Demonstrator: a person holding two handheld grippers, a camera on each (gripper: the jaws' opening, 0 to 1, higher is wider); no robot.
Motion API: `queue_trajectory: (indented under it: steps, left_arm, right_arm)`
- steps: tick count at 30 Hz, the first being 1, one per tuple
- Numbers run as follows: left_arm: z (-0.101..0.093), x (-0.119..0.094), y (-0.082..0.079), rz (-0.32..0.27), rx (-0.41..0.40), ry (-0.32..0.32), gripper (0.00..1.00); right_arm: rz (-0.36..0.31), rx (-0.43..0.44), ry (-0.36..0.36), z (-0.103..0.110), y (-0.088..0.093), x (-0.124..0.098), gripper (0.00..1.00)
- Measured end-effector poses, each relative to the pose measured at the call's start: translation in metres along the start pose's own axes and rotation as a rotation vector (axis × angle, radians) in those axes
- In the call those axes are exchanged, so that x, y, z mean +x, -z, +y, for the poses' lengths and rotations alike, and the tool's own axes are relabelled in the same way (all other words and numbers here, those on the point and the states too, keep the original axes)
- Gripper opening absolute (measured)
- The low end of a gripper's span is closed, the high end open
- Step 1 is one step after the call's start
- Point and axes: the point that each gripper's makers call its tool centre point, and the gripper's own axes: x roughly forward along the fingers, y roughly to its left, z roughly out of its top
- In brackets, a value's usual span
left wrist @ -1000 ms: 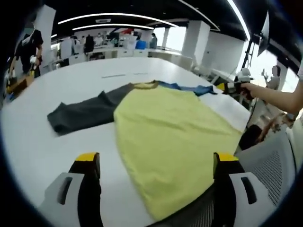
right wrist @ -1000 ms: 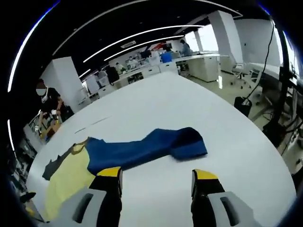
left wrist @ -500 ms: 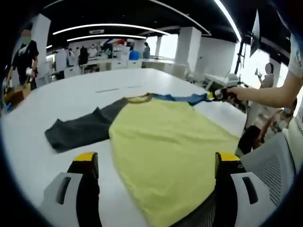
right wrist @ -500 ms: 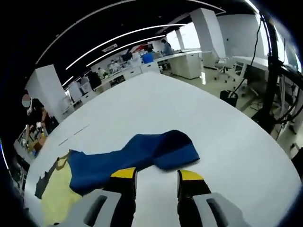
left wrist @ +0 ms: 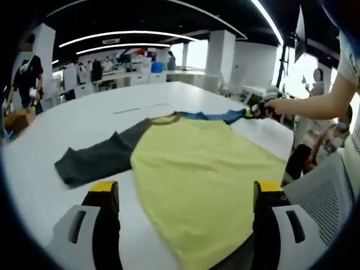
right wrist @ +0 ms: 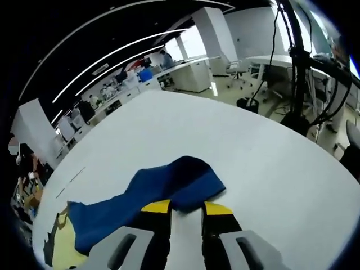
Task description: Fold the garment on the visible template until the final outline fits inside the template.
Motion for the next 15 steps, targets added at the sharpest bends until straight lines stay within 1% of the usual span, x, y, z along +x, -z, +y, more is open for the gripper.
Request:
queue_trajectory:
  steps: [2, 3, 5, 6, 8, 10, 12, 13, 15]
  left_arm:
    - [0.001, 0.0, 0.001, 0.003, 0.0, -0.001, 0.94]
    - [0.002, -0.001, 0.002, 0.009, -0.002, -0.007, 0.92]
    - [0.004, -0.002, 0.003, 0.019, -0.002, -0.013, 0.87]
    - [0.007, -0.002, 0.002, 0.014, 0.007, -0.023, 0.85]
    - [0.009, -0.003, 0.0, 0.006, 0.009, -0.032, 0.85]
    - [0.01, -0.005, -0.006, -0.012, -0.005, -0.033, 0.84]
    - [0.009, -0.006, -0.011, -0.045, -0.044, -0.025, 0.83]
    - [0.01, -0.006, -0.011, -0.049, -0.052, -0.026, 0.84]
    - [0.011, -0.006, -0.008, -0.037, -0.048, -0.03, 0.83]
  right_arm:
    - [-0.005, 0.003, 0.006, 0.0, -0.001, 0.002, 0.12]
    - [-0.009, 0.0, 0.017, -0.001, -0.002, 0.004, 0.11]
    - [-0.017, 0.029, 0.025, -0.002, -0.003, 0.006, 0.09]
    - [-0.014, 0.028, 0.032, -0.003, -0.002, 0.007, 0.06]
    - [-0.007, 0.026, 0.05, -0.005, -0.001, 0.007, 0.0]
    - [-0.006, 0.023, 0.056, -0.007, -0.001, 0.008, 0.0]
    - [-0.005, 0.023, 0.056, -0.006, -0.001, 0.009, 0.0]
    - [-0.004, 0.02, 0.057, -0.006, -0.001, 0.009, 0.0]
    - [-0.004, 0.022, 0.057, -0.006, -0.001, 0.009, 0.0]
